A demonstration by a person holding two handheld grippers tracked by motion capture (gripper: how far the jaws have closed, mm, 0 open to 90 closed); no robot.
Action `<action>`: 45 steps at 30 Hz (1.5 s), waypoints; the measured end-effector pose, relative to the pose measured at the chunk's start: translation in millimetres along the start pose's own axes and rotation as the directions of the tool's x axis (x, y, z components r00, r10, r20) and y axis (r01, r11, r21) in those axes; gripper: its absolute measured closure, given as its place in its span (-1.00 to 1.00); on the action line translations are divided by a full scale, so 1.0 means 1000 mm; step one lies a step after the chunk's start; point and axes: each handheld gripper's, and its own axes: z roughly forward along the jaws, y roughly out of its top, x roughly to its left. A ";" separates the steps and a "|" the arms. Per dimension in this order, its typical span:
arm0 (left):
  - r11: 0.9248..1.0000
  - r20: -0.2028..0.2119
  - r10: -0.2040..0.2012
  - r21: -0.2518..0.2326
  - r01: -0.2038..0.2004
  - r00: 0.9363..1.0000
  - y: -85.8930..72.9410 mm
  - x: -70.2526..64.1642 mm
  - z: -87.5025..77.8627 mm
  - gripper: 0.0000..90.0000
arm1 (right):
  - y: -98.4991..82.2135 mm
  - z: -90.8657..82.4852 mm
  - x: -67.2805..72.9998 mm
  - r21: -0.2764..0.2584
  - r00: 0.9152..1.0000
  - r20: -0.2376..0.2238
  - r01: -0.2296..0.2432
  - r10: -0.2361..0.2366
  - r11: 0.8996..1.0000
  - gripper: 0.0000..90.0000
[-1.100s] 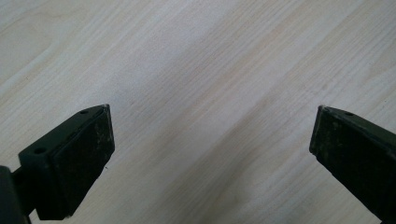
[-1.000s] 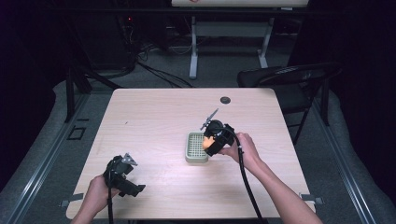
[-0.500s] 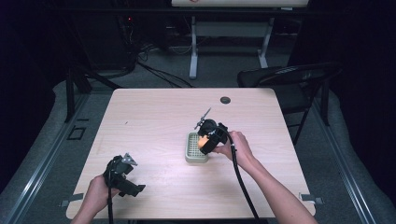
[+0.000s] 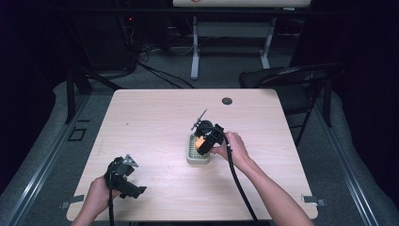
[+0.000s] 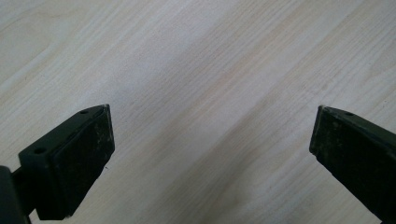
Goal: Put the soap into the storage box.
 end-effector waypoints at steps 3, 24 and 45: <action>1.000 0.001 -0.001 0.001 0.001 1.000 0.000 0.000 0.000 -1.00 | 0.002 0.005 0.001 0.004 1.000 -0.001 0.000 0.000 1.000 -0.42; 1.000 0.003 -0.001 0.001 0.001 1.000 0.000 0.000 0.000 -1.00 | 0.011 0.030 0.002 0.032 1.000 -0.017 -0.007 0.007 0.999 -0.42; 1.000 0.005 0.003 0.003 -0.003 1.000 0.000 0.000 0.000 -1.00 | 0.016 0.041 0.006 0.053 1.000 0.007 0.018 -0.018 0.998 -0.42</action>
